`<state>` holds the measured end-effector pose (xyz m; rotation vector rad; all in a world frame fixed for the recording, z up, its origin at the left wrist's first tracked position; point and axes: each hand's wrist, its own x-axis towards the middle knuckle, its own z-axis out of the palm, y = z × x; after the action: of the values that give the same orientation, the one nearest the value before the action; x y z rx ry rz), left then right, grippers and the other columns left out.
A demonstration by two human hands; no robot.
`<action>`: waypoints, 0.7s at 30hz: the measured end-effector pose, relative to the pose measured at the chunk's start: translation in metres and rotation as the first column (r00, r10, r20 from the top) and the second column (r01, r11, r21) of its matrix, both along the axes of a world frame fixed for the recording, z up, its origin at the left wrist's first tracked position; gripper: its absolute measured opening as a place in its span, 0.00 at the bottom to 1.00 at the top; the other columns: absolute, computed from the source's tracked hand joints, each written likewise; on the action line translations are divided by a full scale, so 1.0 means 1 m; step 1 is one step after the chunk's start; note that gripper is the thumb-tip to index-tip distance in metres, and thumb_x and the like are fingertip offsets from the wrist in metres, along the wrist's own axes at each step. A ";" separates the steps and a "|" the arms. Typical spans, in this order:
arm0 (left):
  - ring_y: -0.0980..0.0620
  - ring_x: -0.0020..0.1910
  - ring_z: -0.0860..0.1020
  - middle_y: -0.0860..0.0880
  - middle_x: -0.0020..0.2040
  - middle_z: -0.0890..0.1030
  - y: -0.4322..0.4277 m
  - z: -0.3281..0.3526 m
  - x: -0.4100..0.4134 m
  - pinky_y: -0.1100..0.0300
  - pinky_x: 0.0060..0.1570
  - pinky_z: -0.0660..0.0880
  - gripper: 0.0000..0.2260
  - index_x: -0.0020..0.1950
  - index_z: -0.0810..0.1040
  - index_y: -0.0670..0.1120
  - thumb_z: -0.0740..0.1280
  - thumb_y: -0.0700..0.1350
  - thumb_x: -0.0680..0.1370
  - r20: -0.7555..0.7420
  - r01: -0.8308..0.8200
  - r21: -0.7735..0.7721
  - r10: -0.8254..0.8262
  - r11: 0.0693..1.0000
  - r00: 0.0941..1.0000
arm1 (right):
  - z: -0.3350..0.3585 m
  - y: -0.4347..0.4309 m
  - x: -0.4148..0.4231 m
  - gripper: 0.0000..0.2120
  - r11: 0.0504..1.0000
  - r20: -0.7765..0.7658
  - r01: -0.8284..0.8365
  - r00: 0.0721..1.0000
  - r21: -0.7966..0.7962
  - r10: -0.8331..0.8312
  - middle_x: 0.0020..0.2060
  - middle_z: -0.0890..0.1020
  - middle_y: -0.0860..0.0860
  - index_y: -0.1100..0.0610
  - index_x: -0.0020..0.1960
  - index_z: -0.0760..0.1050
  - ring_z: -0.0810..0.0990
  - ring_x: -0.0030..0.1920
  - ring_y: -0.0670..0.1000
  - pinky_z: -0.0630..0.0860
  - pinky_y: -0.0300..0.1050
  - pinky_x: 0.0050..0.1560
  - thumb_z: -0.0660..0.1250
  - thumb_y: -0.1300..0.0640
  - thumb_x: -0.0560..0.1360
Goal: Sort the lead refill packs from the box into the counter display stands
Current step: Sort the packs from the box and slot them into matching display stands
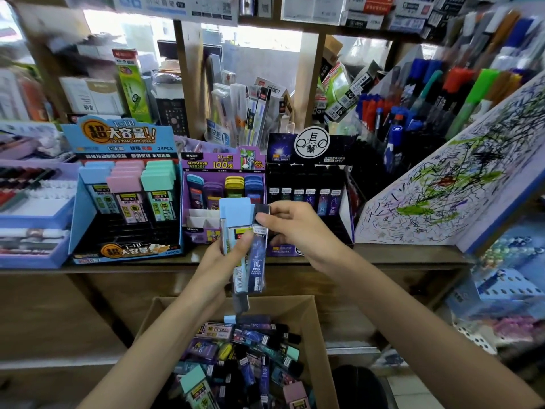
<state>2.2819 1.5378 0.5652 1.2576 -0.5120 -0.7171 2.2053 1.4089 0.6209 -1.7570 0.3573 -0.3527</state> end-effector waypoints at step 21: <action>0.55 0.40 0.84 0.51 0.43 0.85 0.033 -0.007 0.028 0.65 0.33 0.78 0.21 0.52 0.78 0.52 0.71 0.59 0.62 -0.031 -0.095 0.047 0.096 0.994 0.995 | -0.003 -0.079 0.046 0.09 0.902 0.168 0.260 0.962 -0.344 -0.214 0.37 0.81 0.43 0.50 0.46 0.79 0.78 0.36 0.40 0.77 0.38 0.45 0.71 0.63 0.72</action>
<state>2.3097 1.5707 0.5584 1.3013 -0.4077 -0.6712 2.2513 1.3298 0.6175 -2.0448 0.4375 -0.7425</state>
